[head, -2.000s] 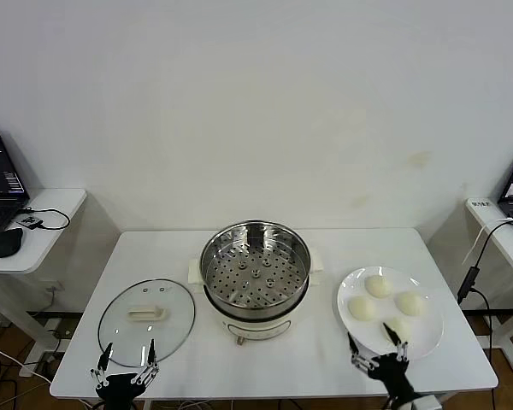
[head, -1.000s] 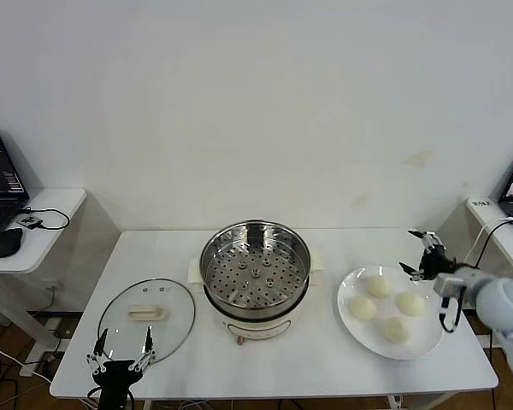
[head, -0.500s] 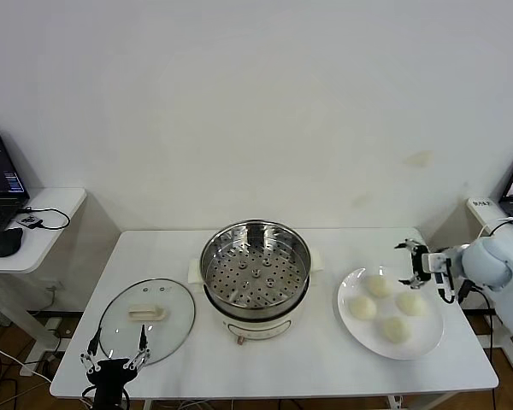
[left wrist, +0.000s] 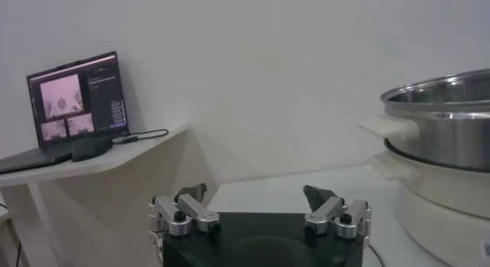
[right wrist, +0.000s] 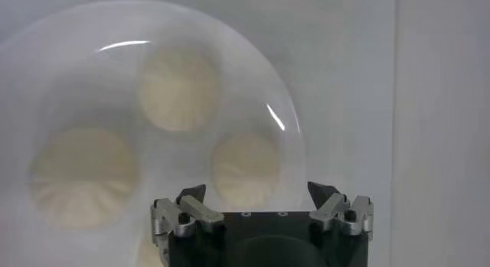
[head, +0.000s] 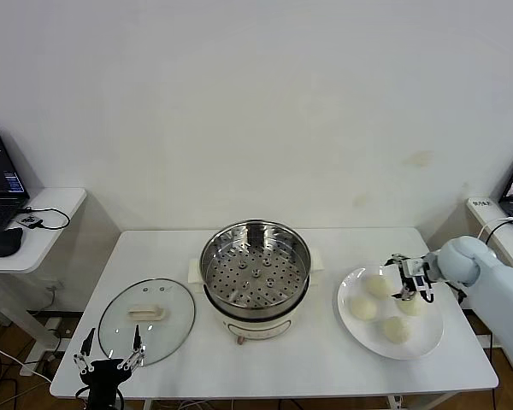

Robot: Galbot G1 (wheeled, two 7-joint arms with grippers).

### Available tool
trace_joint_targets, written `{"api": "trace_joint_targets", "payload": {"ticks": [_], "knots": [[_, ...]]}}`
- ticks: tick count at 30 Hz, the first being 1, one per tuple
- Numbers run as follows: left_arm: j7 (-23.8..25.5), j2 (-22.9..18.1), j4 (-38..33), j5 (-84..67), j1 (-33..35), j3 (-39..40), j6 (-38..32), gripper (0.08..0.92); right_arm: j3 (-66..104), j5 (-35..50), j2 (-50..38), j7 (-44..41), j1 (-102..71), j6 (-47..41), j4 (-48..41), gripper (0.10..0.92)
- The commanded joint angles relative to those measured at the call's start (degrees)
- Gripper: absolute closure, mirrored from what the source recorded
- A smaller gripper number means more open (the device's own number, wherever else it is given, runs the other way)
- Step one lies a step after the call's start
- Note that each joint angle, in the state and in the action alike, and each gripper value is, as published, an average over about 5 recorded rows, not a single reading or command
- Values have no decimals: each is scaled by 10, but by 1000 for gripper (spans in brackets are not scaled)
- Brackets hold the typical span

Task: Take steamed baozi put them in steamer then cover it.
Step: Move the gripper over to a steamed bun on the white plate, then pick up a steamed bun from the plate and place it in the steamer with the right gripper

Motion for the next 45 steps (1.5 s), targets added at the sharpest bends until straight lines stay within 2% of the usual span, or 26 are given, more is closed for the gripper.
{"api": "trace_joint_targets", "payload": {"ticks": [1,12,29,36,45], "knots": [[0,1,2,-1,-2,-1,0,177,-27,-20,39,-6,19,-1,-43,206],[0,-1,3,-1,-4,-1,-1,177,-24,-43,50,-2,18,-5,-59,270],[-2,-2,-2,-2,1,-4,-2,177,-25,-37,44,-10,24,-7,-49,452],[-1,1,-2,-4,1,-3,-1,177,-73,52,-29,-22,77,-25,30,467],[1,10,3,-21,-5,0,1,177,-212,187,-109,-20,275,-48,130,465]]}}
